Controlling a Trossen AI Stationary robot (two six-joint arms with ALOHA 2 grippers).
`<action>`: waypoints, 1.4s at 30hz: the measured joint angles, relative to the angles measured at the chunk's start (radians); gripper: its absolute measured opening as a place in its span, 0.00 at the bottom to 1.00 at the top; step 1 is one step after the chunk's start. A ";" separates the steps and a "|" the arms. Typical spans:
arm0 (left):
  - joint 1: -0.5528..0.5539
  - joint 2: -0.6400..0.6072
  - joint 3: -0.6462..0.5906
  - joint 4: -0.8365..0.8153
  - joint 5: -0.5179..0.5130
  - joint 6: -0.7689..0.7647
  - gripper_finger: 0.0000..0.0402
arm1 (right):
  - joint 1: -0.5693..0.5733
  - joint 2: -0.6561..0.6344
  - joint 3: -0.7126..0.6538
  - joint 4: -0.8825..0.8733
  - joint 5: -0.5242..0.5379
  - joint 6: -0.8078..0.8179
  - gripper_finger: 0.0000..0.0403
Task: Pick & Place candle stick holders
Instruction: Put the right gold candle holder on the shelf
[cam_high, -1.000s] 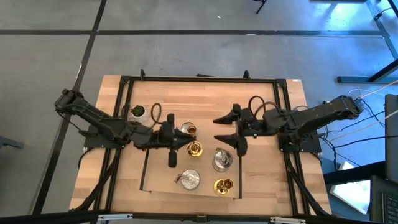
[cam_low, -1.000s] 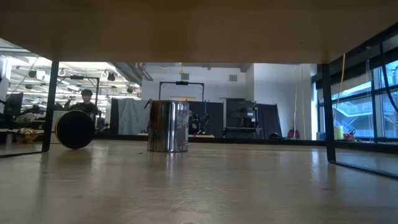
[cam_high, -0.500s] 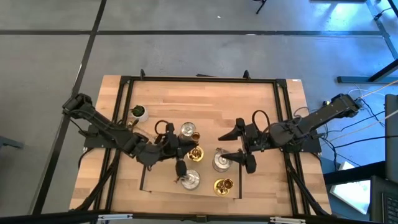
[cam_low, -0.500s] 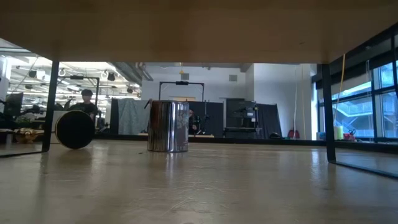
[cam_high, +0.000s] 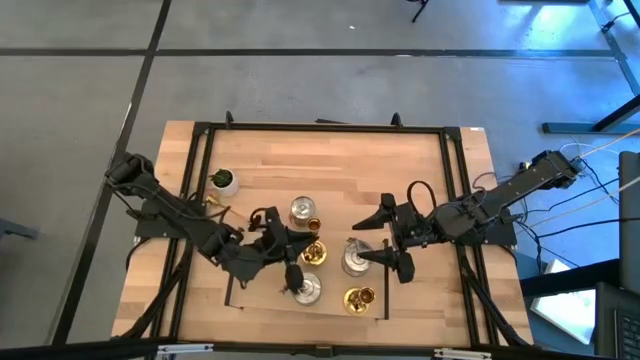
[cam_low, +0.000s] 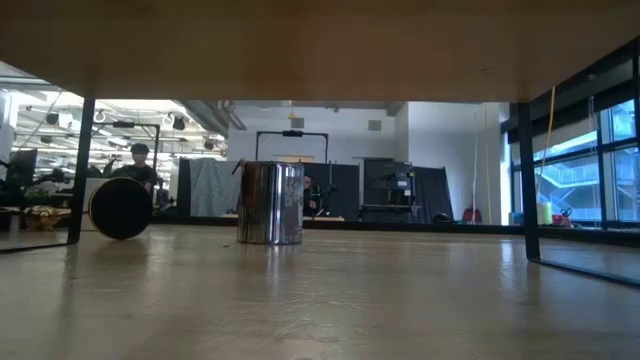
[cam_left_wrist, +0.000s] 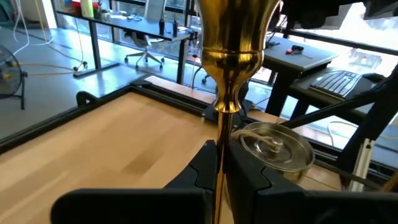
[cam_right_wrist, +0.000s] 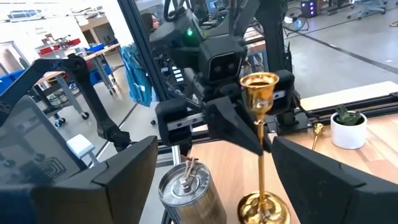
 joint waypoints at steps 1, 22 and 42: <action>-0.001 0.005 0.000 0.003 0.000 -0.006 0.02 | 0.000 0.000 0.000 0.000 0.000 0.000 0.79; -0.004 0.015 0.000 -0.016 -0.017 -0.028 0.04 | 0.000 0.001 0.000 -0.004 -0.009 0.026 0.79; -0.011 0.015 0.000 -0.061 0.052 -0.138 0.10 | 0.006 0.001 0.000 -0.031 -0.011 0.056 0.79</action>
